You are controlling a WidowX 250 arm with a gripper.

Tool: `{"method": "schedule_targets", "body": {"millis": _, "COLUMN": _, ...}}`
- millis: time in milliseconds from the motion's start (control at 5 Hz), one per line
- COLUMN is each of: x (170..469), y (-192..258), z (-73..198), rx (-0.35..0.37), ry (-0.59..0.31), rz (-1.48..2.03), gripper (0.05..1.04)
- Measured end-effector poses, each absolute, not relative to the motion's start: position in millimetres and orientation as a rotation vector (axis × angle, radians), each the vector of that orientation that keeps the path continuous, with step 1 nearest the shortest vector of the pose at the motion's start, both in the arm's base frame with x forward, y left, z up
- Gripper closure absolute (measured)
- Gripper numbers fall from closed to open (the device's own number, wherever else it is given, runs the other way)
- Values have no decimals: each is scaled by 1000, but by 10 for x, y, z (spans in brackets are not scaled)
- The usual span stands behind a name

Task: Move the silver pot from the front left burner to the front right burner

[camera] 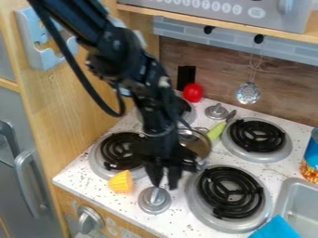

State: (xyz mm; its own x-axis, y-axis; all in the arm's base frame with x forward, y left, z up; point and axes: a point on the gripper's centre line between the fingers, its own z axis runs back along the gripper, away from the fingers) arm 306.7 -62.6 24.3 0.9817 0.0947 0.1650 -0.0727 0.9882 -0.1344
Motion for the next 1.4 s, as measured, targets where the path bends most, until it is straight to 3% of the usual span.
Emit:
{"method": "schedule_targets", "body": {"millis": 400, "x": 3058, "y": -1096, "z": 193, "rx": -128, "ry": -163, "rz": 17, "gripper": 692}}
{"method": "schedule_targets", "body": {"millis": 1000, "x": 3095, "y": -1216, "z": 42, "rx": -106, "ry": -174, "rz": 0, "gripper": 692}}
{"method": "schedule_targets", "body": {"millis": 1200, "x": 3081, "y": -1212, "z": 26, "rx": -105, "ry": -176, "rz": 2, "gripper": 627}}
{"method": "schedule_targets", "body": {"millis": 1400, "x": 2994, "y": -1177, "z": -50, "rx": -99, "ry": -165, "rz": -3, "gripper": 305}}
